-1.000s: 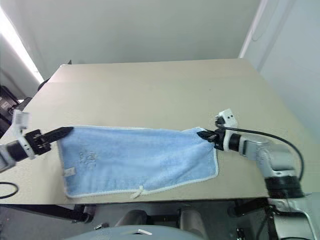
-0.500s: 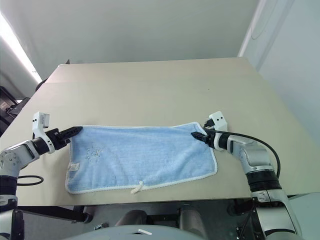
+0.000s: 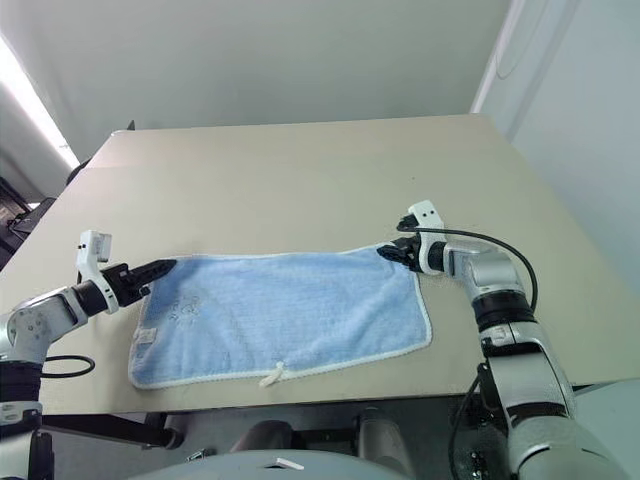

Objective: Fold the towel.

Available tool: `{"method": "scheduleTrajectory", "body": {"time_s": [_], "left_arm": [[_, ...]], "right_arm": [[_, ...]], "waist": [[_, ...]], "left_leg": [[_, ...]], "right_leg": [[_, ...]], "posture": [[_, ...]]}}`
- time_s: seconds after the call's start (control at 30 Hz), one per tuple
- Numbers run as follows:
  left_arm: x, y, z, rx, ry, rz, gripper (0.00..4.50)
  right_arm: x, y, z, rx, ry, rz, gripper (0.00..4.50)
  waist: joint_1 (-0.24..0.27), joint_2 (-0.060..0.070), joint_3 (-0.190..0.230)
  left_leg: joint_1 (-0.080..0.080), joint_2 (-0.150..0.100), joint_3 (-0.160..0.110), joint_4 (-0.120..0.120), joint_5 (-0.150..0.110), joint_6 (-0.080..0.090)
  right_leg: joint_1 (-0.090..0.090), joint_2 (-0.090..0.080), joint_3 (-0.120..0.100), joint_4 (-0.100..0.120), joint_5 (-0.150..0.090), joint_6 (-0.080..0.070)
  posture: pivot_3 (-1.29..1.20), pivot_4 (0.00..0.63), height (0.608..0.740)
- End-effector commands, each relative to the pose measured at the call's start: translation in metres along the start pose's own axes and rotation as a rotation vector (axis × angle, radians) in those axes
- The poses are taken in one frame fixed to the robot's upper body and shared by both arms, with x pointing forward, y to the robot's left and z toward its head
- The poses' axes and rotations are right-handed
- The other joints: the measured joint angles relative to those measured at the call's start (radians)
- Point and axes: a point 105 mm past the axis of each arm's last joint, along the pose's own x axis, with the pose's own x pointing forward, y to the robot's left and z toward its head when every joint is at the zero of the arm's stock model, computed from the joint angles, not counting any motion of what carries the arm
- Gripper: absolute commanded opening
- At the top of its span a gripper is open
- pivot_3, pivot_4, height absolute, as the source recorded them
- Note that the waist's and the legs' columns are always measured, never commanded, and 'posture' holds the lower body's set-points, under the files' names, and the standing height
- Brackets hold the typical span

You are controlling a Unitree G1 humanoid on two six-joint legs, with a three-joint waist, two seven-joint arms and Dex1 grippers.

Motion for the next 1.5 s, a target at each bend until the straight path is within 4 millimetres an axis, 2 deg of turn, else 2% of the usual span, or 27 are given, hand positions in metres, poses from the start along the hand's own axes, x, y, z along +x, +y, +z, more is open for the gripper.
{"method": "scheduleTrajectory", "body": {"time_s": [0.03,0.13,0.17,0.23,0.37,0.4,0.57,0.77,0.87,0.9,0.93,1.0,1.03,1.1,1.17,1.23,1.33,1.5], "left_arm": [[-0.004,-0.003,0.011,0.042,-0.036,0.006,0.00],[-0.007,-0.003,0.011,0.037,-0.044,0.012,0.00],[-0.008,-0.002,0.011,0.037,-0.045,0.016,0.00],[-0.010,-0.002,0.010,0.039,-0.044,0.021,0.00],[-0.013,0.001,0.010,0.040,-0.049,0.033,0.00],[-0.013,0.001,0.012,0.050,-0.053,0.037,0.00],[-0.007,-0.003,0.033,0.085,-0.111,0.014,0.00],[0.029,0.007,0.087,0.157,-0.239,0.101,0.00],[0.050,-0.002,0.113,0.235,-0.308,0.081,0.00],[0.053,-0.006,0.134,0.247,-0.403,0.097,0.00],[0.053,-0.009,0.155,0.263,-0.495,0.129,0.00],[0.046,-0.014,0.192,0.296,-0.648,0.215,0.00],[0.043,-0.017,0.202,0.306,-0.682,0.220,0.00],[0.038,-0.028,0.213,0.345,-0.715,0.151,0.00],[0.036,-0.037,0.212,0.420,-0.708,0.070,0.00],[0.034,-0.041,0.201,0.480,-0.669,-0.017,0.00],[0.028,-0.037,0.177,0.537,-0.613,-0.097,0.00],[0.014,-0.025,0.132,0.639,-0.483,-0.134,0.00]], "right_arm": [[0.010,0.004,-0.009,-0.070,0.084,0.015,2.34],[0.013,0.003,-0.007,-0.105,0.081,0.004,2.34],[0.013,0.000,-0.008,-0.104,0.096,-0.017,2.18],[0.013,-0.006,-0.010,-0.123,0.127,-0.048,1.77],[0.008,-0.008,-0.002,-0.148,0.100,-0.031,0.37],[0.005,-0.005,0.008,-0.156,0.057,-0.009,0.03],[-0.021,0.005,0.062,-0.213,-0.200,0.061,0.03],[-0.040,-0.006,0.114,-0.260,-0.410,-0.050,0.03],[-0.042,-0.014,0.137,-0.284,-0.502,-0.149,0.03],[-0.043,-0.019,0.146,-0.286,-0.529,-0.207,0.03],[-0.045,-0.025,0.156,-0.284,-0.563,-0.269,0.03],[-0.067,-0.034,0.187,-0.298,-0.750,-0.434,0.03],[-0.073,-0.035,0.194,-0.310,-0.794,-0.469,0.03],[-0.074,-0.031,0.196,-0.363,-0.787,-0.443,0.03],[-0.075,-0.028,0.192,-0.412,-0.802,-0.411,0.03],[-0.074,-0.022,0.180,-0.486,-0.809,-0.357,0.03],[-0.072,-0.013,0.155,-0.554,-0.824,-0.294,0.03],[-0.078,-0.009,0.124,-0.543,-0.842,-0.250,0.03]], "waist": [[-0.009,-0.003,-0.002],[-0.014,-0.004,-0.003],[-0.016,-0.005,-0.003],[-0.016,-0.005,-0.003],[-0.013,-0.006,-0.004],[-0.012,-0.006,-0.004],[-0.009,-0.005,-0.003],[-0.009,-0.005,-0.003],[-0.011,-0.005,-0.004],[-0.012,-0.005,-0.004],[-0.013,-0.006,-0.004],[-0.016,-0.007,-0.004],[-0.016,-0.007,-0.004],[-0.018,-0.007,-0.004],[-0.023,-0.006,-0.004],[-0.023,-0.006,-0.004],[-0.022,-0.006,-0.004],[-0.020,-0.006,-0.004]], "left_leg": [[0.000,0.000,0.000,0.000,0.000,0.000],[0.003,0.000,0.000,0.000,0.001,-0.001],[0.004,0.000,0.000,0.000,0.001,-0.001],[0.005,0.000,0.000,0.000,0.001,-0.002],[0.007,0.000,-0.001,0.000,0.002,-0.003],[0.007,0.000,-0.001,0.000,0.002,-0.003],[0.003,0.000,-0.001,0.000,0.002,-0.003],[0.001,0.000,-0.002,0.000,0.004,-0.006],[0.001,0.000,-0.002,0.000,0.006,-0.009],[0.001,0.000,-0.001,0.000,0.007,-0.011],[0.001,0.000,-0.001,0.000,0.007,-0.011],[-0.001,0.000,-0.001,0.000,0.008,-0.013],[-0.002,0.000,-0.001,-0.001,0.009,-0.014],[-0.006,0.000,0.000,-0.003,0.009,-0.014],[-0.006,0.001,0.000,-0.005,0.009,-0.014],[-0.007,0.001,0.001,-0.006,0.008,-0.013],[-0.006,0.001,0.001,-0.004,0.008,-0.012],[-0.005,0.001,0.001,-0.002,0.005,-0.008]], "right_leg": [[0.000,0.000,0.000,0.000,0.000,0.000],[0.003,0.000,0.000,0.001,0.001,-0.001],[0.004,0.000,0.000,0.001,0.001,-0.001],[0.004,0.000,0.000,0.001,0.001,-0.001],[0.005,0.000,0.000,0.002,0.001,-0.002],[0.006,0.000,0.000,0.002,0.001,-0.002],[0.002,0.000,0.000,0.002,0.001,-0.002],[0.000,0.001,-0.001,0.003,0.003,-0.003],[0.001,0.001,-0.001,0.002,0.003,-0.003],[0.001,0.001,-0.001,0.002,0.004,-0.003],[0.000,0.001,-0.001,0.002,0.004,-0.003],[-0.003,0.001,-0.001,0.002,0.004,-0.004],[-0.004,0.001,-0.001,0.002,0.004,-0.004],[-0.009,0.001,0.000,0.003,0.004,-0.004],[-0.010,0.001,0.000,0.001,0.004,-0.004],[-0.010,0.001,0.001,0.000,0.004,-0.004],[-0.008,0.002,0.001,0.000,0.004,-0.004],[-0.008,0.002,0.002,0.005,0.005,-0.003]], "posture": [[0.00,0.000,0.740],[0.00,0.000,0.740],[0.00,0.000,0.740],[0.00,0.000,0.740],[0.00,0.000,0.740],[0.00,0.000,0.740],[0.00,0.000,0.740],[0.00,0.000,0.740],[0.00,0.000,0.740],[0.00,0.000,0.740],[0.00,0.000,0.740],[0.00,0.000,0.740],[0.00,0.000,0.740],[0.00,0.000,0.740],[0.00,0.000,0.740],[0.00,0.000,0.740],[0.00,0.000,0.740],[0.00,0.000,0.740]]}}
